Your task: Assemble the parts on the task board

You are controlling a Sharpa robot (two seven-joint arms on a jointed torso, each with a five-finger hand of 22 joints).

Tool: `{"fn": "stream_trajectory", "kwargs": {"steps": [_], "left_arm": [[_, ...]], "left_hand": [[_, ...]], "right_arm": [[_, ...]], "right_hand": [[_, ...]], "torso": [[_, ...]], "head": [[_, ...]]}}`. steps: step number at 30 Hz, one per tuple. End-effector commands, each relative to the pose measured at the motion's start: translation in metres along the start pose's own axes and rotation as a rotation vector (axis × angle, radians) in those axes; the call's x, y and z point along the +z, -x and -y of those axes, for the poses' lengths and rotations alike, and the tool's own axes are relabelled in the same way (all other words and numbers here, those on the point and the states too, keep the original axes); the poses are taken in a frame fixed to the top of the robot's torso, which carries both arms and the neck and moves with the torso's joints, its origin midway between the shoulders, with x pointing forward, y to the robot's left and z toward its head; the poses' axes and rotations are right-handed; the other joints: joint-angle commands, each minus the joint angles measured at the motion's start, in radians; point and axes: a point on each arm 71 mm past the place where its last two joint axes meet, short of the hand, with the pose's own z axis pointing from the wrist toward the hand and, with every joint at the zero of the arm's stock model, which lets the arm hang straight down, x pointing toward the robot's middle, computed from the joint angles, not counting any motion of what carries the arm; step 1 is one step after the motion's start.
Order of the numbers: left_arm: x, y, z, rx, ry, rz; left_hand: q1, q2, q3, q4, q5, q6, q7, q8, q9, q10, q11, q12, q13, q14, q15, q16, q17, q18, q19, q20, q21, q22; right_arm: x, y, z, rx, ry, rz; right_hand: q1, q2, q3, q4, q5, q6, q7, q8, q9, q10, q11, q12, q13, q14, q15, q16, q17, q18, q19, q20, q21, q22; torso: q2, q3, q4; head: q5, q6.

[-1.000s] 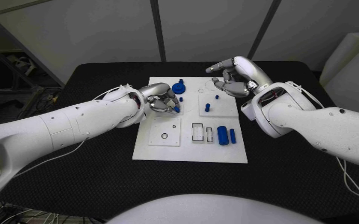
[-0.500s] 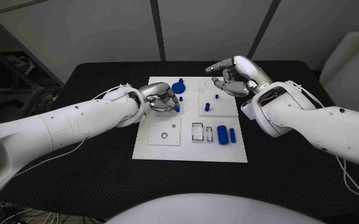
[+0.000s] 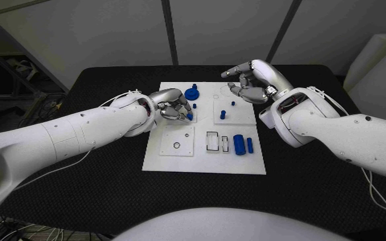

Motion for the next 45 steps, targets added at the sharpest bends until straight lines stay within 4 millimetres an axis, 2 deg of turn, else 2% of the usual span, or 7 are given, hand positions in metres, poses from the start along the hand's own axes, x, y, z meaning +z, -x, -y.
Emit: {"fn": "stream_trajectory", "kwargs": {"steps": [1, 15, 22, 26, 45], "left_arm": [[0.0002, 0.0004, 0.0006, 0.003, 0.001, -0.001], [-0.0002, 0.0011, 0.0005, 0.005, 0.001, 0.008], [-0.0006, 0.0011, 0.0007, 0.005, -0.002, 0.007], [-0.0009, 0.0012, 0.0006, 0.005, -0.003, 0.005], [-0.0040, 0.0029, -0.0028, 0.007, 0.012, 0.009]], "left_hand": [[-0.005, -0.004, -0.007, 0.000, 0.003, -0.006, -0.001, -0.005, -0.002, 0.000, 0.005, 0.000, 0.128, 0.065, 0.009, 0.001, 0.165, -0.066, -0.001, 0.008, -0.006, 0.001], [-0.005, -0.009, -0.017, 0.001, 0.003, -0.007, -0.001, -0.004, -0.006, -0.002, 0.005, -0.002, 0.126, 0.065, 0.010, 0.001, 0.164, -0.066, 0.000, 0.008, -0.006, 0.001], [-0.012, -0.022, -0.039, 0.005, 0.003, -0.011, 0.000, -0.004, -0.013, -0.003, 0.006, -0.003, 0.125, 0.065, 0.011, 0.001, 0.163, -0.066, 0.000, 0.009, -0.009, 0.001], [-0.023, -0.030, -0.067, 0.018, 0.023, -0.019, 0.003, -0.004, -0.021, -0.004, 0.009, -0.004, 0.123, 0.063, 0.014, 0.000, 0.161, -0.066, 0.000, 0.012, -0.011, 0.001], [-0.017, -0.031, -0.100, 0.029, 0.024, -0.037, 0.008, -0.005, -0.035, -0.008, 0.013, -0.007, 0.120, 0.063, 0.017, 0.000, 0.159, -0.066, 0.003, 0.015, -0.011, 0.003]], "right_arm": [[0.0003, 0.0004, -0.0015, -0.002, 0.007, -0.002], [-0.0003, 0.0010, -0.0013, -0.003, 0.005, -0.001], [-0.0005, 0.0012, -0.0012, -0.003, 0.005, -0.001], [-0.0005, 0.0012, -0.0012, -0.003, 0.004, -0.002], [-0.0005, 0.0012, 0.0000, -0.008, 0.000, -0.006]], "right_hand": [[-0.008, -0.001, 0.000, -0.002, 0.002, 0.007, 0.000, -0.001, 0.001, -0.004, -0.001, -0.003, 0.001, 0.053, 0.004, -0.001, 0.020, -0.007, 0.102, 0.006, 0.006, 0.263], [-0.008, -0.001, 0.000, -0.002, 0.002, 0.007, 0.000, -0.001, 0.001, -0.004, -0.001, -0.003, 0.001, 0.053, 0.004, -0.001, 0.020, -0.007, 0.102, 0.006, 0.006, 0.263], [-0.008, -0.001, 0.000, -0.002, 0.002, 0.007, 0.000, -0.001, 0.001, -0.004, -0.001, -0.003, 0.001, 0.053, 0.004, -0.001, 0.020, -0.007, 0.102, 0.006, 0.006, 0.263], [-0.008, -0.001, 0.000, -0.002, 0.002, 0.007, 0.000, -0.001, 0.001, -0.004, -0.001, -0.003, 0.001, 0.053, 0.004, -0.001, 0.020, -0.007, 0.102, 0.006, 0.006, 0.263], [-0.008, -0.001, 0.001, -0.004, 0.002, 0.008, -0.001, -0.001, 0.001, -0.004, -0.001, -0.003, 0.001, 0.053, 0.003, -0.002, 0.019, -0.007, 0.102, 0.006, 0.006, 0.263]], "torso": [[0.000, 0.0000, 0.0006], [0.000, 0.0002, 0.0002], [0.000, 0.0000, 0.0004], [0.000, 0.0002, 0.0007], [0.000, 0.0000, 0.0004]], "head": [[0.000, 0.000], [0.000, -0.001], [0.000, -0.002], [0.000, -0.002], [0.003, -0.003]]}}
